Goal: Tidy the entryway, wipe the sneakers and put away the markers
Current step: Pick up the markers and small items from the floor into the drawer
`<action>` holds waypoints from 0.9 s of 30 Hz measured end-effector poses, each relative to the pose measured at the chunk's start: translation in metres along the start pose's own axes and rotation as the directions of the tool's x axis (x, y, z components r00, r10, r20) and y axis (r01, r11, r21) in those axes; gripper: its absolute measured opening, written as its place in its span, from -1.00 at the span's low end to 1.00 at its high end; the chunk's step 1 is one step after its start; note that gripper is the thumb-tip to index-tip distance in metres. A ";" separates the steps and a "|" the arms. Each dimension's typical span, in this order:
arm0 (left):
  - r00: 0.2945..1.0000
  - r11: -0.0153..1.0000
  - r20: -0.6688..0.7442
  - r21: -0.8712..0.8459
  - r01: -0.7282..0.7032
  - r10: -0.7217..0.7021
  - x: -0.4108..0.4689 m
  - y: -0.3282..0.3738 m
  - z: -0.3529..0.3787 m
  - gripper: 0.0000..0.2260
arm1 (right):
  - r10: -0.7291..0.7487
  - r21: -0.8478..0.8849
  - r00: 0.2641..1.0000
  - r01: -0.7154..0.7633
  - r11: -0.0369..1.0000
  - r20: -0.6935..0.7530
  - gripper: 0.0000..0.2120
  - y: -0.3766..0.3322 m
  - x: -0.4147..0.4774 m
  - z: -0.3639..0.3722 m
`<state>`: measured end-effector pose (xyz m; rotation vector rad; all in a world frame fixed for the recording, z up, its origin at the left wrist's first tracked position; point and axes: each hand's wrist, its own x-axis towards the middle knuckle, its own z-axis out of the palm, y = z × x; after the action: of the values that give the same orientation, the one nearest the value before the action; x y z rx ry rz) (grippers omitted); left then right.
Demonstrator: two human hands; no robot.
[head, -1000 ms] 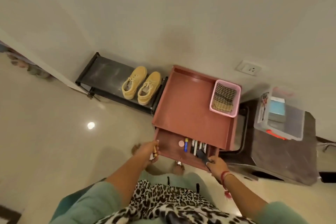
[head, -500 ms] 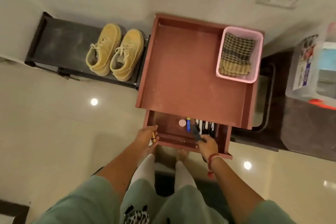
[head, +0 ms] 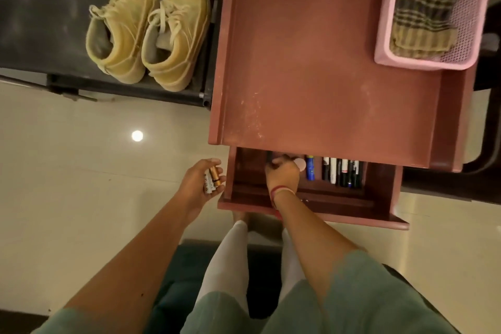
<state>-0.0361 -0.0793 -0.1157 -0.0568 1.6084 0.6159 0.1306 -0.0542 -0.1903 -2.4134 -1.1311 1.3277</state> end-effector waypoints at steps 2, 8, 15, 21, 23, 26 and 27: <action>1.000 1.000 0.011 -0.003 -0.020 0.020 0.006 -0.002 -0.008 -0.83 | 0.005 -0.051 1.000 -0.004 0.999 0.017 -0.83 -0.001 0.010 0.015; 0.999 0.999 0.022 0.032 -0.042 0.042 0.014 -0.015 -0.016 -0.80 | -0.013 -0.166 0.997 0.026 0.986 0.080 -0.85 0.008 0.030 0.035; 1.000 0.999 0.004 0.029 -0.022 0.022 -0.007 -0.028 -0.008 -0.84 | 0.162 0.264 0.987 -0.155 0.952 -0.003 -0.91 0.015 0.001 -0.006; 0.999 0.992 0.039 0.123 -0.024 0.019 -0.050 -0.025 0.007 -0.84 | -0.028 0.385 0.947 -0.104 0.917 0.321 -0.94 0.002 -0.075 -0.065; 0.997 0.987 0.069 0.157 -0.032 0.021 -0.061 -0.028 0.017 -0.85 | -0.113 0.383 0.887 -0.076 0.921 0.448 -0.87 -0.002 -0.098 -0.075; 0.994 0.981 0.102 0.185 -0.062 0.044 -0.062 -0.033 0.034 -0.87 | -0.139 0.354 0.889 -0.027 0.935 0.436 -0.82 0.005 -0.107 -0.077; 0.992 0.981 0.117 0.181 -0.072 0.051 -0.059 -0.034 0.040 -0.87 | -0.145 0.337 0.902 -0.001 0.942 0.407 -0.81 0.009 -0.105 -0.077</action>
<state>0.0223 -0.1107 -0.0725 0.1631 1.5563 0.5051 0.1617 -0.1168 -0.0796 -1.8741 -0.9712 1.9083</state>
